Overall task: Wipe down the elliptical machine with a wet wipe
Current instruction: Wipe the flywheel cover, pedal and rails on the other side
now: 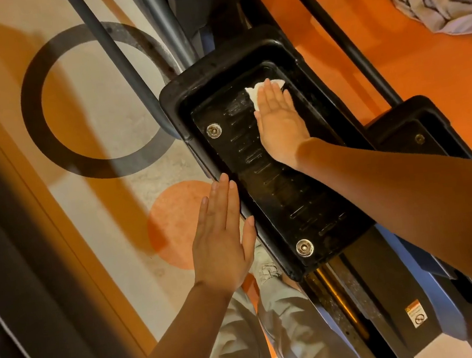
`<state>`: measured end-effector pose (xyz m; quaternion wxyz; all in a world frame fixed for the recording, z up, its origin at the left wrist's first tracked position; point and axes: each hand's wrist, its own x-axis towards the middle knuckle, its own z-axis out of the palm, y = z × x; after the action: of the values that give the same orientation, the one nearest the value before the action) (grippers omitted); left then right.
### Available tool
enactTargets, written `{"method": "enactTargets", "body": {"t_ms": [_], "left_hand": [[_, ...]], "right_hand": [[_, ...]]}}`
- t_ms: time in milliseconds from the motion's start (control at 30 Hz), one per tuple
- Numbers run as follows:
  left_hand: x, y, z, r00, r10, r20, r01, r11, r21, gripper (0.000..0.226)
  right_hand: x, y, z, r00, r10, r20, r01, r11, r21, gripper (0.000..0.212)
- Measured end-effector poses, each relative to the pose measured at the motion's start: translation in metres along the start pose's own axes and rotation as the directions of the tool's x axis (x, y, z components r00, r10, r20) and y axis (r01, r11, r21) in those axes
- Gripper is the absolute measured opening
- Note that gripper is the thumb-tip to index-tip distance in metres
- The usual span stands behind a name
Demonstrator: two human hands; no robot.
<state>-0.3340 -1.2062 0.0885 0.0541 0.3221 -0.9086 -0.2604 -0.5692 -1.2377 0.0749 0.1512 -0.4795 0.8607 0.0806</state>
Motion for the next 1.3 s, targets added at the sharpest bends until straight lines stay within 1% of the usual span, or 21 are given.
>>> {"method": "enactTargets", "body": {"t_ms": [100, 167, 233, 300, 367, 433, 500, 533, 600, 667, 767, 833, 867, 933, 1000, 1067, 1133, 1167, 1200, 1233, 1300], "left_hand": [[0.001, -0.001, 0.001, 1.000, 0.005, -0.002, -0.005, 1.000, -0.007, 0.057], [0.001, 0.000, 0.001, 1.000, 0.006, -0.004, -0.006, 1.000, -0.001, 0.057], [0.001, 0.000, 0.000, 1.000, 0.009, -0.007, -0.009, 1.000, 0.002, 0.056], [0.001, -0.001, -0.001, 1.000, 0.013, -0.010, -0.013, 1.000, 0.005, 0.056], [0.000, -0.001, -0.001, 1.000, 0.011, -0.012, -0.011, 1.000, 0.013, 0.056], [0.001, 0.000, 0.000, 1.000, 0.006, -0.016, -0.006, 1.000, 0.010, 0.056], [0.000, 0.001, 0.001, 1.000, 0.004, -0.018, -0.004, 1.000, -0.002, 0.056], [0.000, 0.001, 0.001, 1.000, 0.002, -0.020, -0.002, 1.000, -0.007, 0.056], [0.000, 0.001, 0.002, 1.000, -0.006, -0.022, 0.005, 1.000, -0.011, 0.056], [0.000, 0.002, 0.002, 1.000, -0.010, -0.022, 0.009, 1.000, -0.010, 0.057], [0.000, 0.002, 0.000, 1.000, -0.006, -0.018, 0.006, 1.000, 0.006, 0.057], [0.000, 0.001, -0.001, 1.000, -0.001, -0.018, 0.001, 1.000, 0.007, 0.056], [0.000, 0.001, -0.001, 1.000, 0.001, -0.020, -0.001, 1.000, 0.001, 0.056], [0.000, 0.001, -0.001, 1.000, 0.000, -0.019, 0.000, 1.000, -0.007, 0.056], [0.000, 0.001, 0.000, 1.000, 0.000, -0.016, 0.000, 1.000, -0.005, 0.056], [-0.001, 0.000, 0.001, 1.000, 0.001, -0.019, -0.001, 1.000, -0.011, 0.056], [-0.002, 0.000, 0.002, 1.000, 0.001, -0.028, -0.002, 1.000, -0.018, 0.056], [-0.002, 0.000, 0.002, 1.000, -0.001, -0.029, 0.000, 1.000, -0.021, 0.056], [-0.002, 0.001, 0.002, 1.000, -0.003, -0.030, 0.002, 1.000, -0.024, 0.056], [-0.001, 0.001, 0.002, 1.000, -0.007, -0.029, 0.006, 1.000, -0.025, 0.056], [-0.001, 0.002, 0.002, 1.000, -0.014, -0.023, 0.013, 1.000, -0.019, 0.056]], "right_hand": [[-0.003, -0.011, 0.009, 0.980, -0.186, -0.073, 0.186, 0.982, 0.003, 0.053], [-0.004, -0.014, 0.012, 0.950, -0.304, -0.065, 0.304, 0.953, -0.013, 0.056], [-0.003, -0.009, 0.008, 0.935, -0.354, -0.039, 0.351, 0.934, -0.060, 0.057], [-0.001, -0.002, 0.001, 0.950, -0.310, -0.029, 0.305, 0.944, -0.125, 0.058], [-0.003, 0.002, -0.004, 0.980, -0.197, -0.025, 0.192, 0.971, -0.146, 0.057], [-0.005, -0.003, -0.005, 0.994, -0.108, -0.010, 0.106, 0.988, -0.115, 0.055], [-0.010, -0.015, -0.007, 0.994, -0.100, -0.049, 0.098, 0.994, -0.052, 0.054], [-0.013, -0.022, -0.006, 0.983, -0.150, -0.107, 0.147, 0.989, -0.035, 0.053], [-0.018, -0.039, -0.003, 0.931, -0.325, -0.167, 0.318, 0.946, -0.066, 0.047], [-0.020, -0.048, 0.002, 0.872, -0.479, -0.099, 0.475, 0.878, -0.062, 0.049], [-0.017, -0.039, -0.002, 0.854, -0.519, -0.026, 0.514, 0.851, -0.109, 0.053], [-0.017, -0.027, -0.006, 0.879, -0.470, -0.077, 0.460, 0.880, -0.119, 0.053], [-0.017, -0.020, -0.008, 0.919, -0.379, -0.110, 0.371, 0.925, -0.086, 0.053], [-0.013, -0.004, -0.010, 0.980, -0.185, -0.072, 0.183, 0.982, -0.038, 0.059], [-0.007, 0.010, -0.012, 0.999, -0.049, -0.005, 0.049, 0.994, -0.094, 0.061], [-0.003, 0.014, -0.009, 1.000, -0.022, 0.013, 0.023, 0.994, -0.111, 0.058], [-0.005, 0.009, -0.008, 1.000, -0.027, 0.014, 0.028, 0.999, -0.031, 0.056], [-0.008, 0.005, -0.008, 0.999, -0.047, 0.009, 0.047, 0.998, 0.030, 0.056], [-0.011, 0.001, -0.007, 0.994, -0.112, -0.003, 0.112, 0.990, 0.084, 0.055], [-0.015, -0.005, -0.006, 0.978, -0.210, -0.003, 0.210, 0.973, 0.093, 0.055], [-0.017, -0.014, -0.001, 0.914, -0.406, 0.012, 0.405, 0.913, 0.052, 0.054]]}}
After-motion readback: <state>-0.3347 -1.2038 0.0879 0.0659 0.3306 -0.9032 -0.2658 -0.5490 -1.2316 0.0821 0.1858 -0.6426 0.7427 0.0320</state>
